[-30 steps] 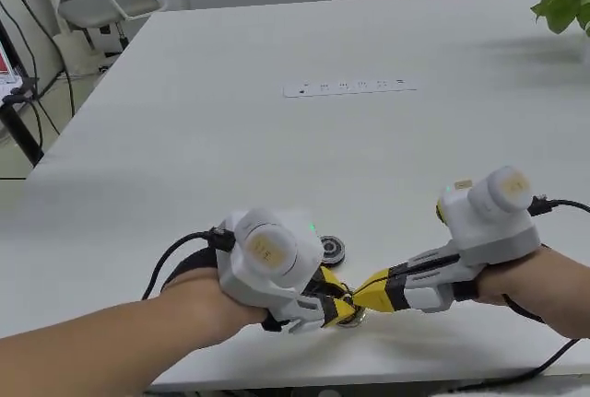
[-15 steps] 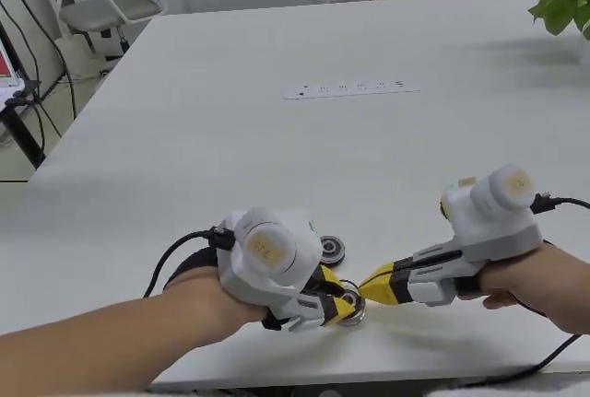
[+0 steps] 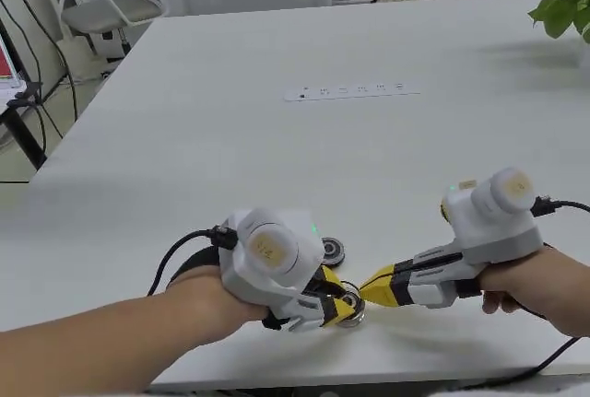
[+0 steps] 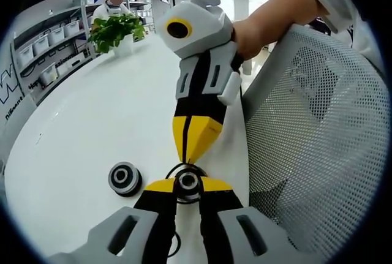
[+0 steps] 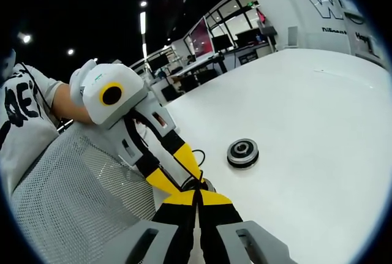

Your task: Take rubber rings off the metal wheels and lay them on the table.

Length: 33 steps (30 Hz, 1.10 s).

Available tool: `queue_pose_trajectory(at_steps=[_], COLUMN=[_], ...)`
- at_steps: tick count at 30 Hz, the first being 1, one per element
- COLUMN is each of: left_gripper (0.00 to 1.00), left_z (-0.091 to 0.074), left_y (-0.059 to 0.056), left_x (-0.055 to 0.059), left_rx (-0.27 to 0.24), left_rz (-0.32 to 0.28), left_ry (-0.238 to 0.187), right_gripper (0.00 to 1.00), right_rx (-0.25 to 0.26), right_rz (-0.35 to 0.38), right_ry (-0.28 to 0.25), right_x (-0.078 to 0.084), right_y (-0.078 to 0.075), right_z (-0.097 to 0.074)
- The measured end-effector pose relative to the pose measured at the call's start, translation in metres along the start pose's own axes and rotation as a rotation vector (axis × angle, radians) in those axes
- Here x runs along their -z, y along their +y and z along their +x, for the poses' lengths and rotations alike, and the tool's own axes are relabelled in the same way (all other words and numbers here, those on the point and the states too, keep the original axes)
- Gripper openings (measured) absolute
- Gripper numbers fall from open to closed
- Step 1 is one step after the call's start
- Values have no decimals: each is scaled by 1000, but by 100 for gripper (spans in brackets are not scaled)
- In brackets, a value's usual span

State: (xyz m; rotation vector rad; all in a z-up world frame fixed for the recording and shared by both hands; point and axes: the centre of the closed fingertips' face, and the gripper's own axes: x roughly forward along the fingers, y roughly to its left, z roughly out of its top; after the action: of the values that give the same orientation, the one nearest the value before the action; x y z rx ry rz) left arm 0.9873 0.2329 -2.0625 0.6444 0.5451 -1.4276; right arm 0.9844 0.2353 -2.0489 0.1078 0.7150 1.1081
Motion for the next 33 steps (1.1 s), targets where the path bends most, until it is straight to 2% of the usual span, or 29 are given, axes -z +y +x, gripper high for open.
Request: queue_pose_trajectory(at_steps=[5, 11, 19, 27, 33], left_gripper=[11, 13, 17, 22, 27], left_z=[-5, -10, -20, -36, -53], left_y=[1, -3, -2, -1, 6], left_x=[-7, -9, -15, -25, -31], left_rx=[-3, 10, 7, -9, -40], left_rz=[-19, -24, -40, -67, -106], left_ry=[-27, -33, -56, -105, -146], right_gripper=[0, 0, 0, 0, 0], right_rx=[5, -2, -12, -7, -1], right_rz=[2, 6, 9, 10, 10], right_ry=[-9, -17, -26, -33, -37], right_x=[-1, -2, -4, -5, -5], right_y=[-2, -1, 1, -3, -7], right_z=[-1, -2, -2, -4, -5])
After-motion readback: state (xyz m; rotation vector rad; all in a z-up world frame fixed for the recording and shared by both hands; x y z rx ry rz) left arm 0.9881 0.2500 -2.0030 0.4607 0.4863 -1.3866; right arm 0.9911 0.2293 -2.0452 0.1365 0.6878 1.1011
